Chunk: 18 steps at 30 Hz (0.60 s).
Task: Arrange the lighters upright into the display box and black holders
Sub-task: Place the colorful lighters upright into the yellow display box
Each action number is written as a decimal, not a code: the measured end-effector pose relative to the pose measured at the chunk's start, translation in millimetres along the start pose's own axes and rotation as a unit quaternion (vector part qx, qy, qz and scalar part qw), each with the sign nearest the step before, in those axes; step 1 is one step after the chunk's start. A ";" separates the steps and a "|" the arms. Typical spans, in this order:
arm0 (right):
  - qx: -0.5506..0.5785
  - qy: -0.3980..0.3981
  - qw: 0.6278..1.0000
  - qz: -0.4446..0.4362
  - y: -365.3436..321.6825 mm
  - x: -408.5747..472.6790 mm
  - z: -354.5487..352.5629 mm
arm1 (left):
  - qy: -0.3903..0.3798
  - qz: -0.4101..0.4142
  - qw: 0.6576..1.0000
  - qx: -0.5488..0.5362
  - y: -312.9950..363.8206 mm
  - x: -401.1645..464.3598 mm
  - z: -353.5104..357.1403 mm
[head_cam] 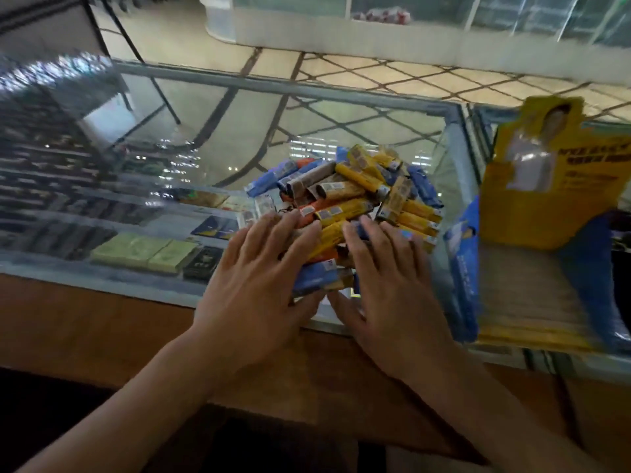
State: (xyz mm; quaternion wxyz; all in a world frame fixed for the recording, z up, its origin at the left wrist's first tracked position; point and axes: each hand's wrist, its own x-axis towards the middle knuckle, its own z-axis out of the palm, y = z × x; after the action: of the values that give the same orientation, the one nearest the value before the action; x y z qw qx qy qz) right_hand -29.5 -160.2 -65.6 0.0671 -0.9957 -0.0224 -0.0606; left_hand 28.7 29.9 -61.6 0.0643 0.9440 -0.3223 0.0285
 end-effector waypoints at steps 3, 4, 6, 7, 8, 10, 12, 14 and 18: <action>0.002 0.028 1.000 -0.006 1.4 -2.3 7.3 | 0.026 -0.003 1.000 0.004 -0.7 -2.6 4.2; 0.001 0.036 0.999 -0.012 2.2 -2.0 9.7 | 0.036 -0.003 0.999 0.002 -1.2 -2.7 4.5; -0.001 0.051 0.998 -0.030 2.7 -1.3 14.1 | 0.056 -0.003 0.998 -0.003 -3.1 -4.2 7.2; -0.001 0.059 0.998 -0.037 2.7 -1.5 15.5 | 0.067 -0.002 0.998 -0.003 -3.2 -5.7 8.0; -0.001 0.066 0.997 -0.040 2.9 -1.8 16.4 | 0.080 -0.003 0.997 -0.002 -3.4 -6.8 8.5; 0.000 0.084 0.995 -0.052 3.1 -1.7 17.2 | 0.099 -0.007 0.995 -0.005 -3.6 -7.9 9.3; 0.004 0.094 0.993 -0.067 3.0 0.3 16.4 | 0.108 -0.005 0.994 -0.008 -4.7 -7.7 10.3; 0.015 0.084 0.994 -0.068 3.7 0.9 15.2 | 0.110 0.003 0.994 -0.005 -5.1 -7.9 11.5; 0.028 0.097 0.992 -0.074 3.5 -0.9 14.9 | 0.105 0.008 0.994 -0.018 -7.7 -6.9 12.1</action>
State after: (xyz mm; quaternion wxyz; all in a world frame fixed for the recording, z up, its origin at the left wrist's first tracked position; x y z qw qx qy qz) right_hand -28.5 -161.7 -80.9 0.0921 -0.9785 -0.0908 -0.1609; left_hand 28.1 38.5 -75.1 0.1142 0.9320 -0.3217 0.1221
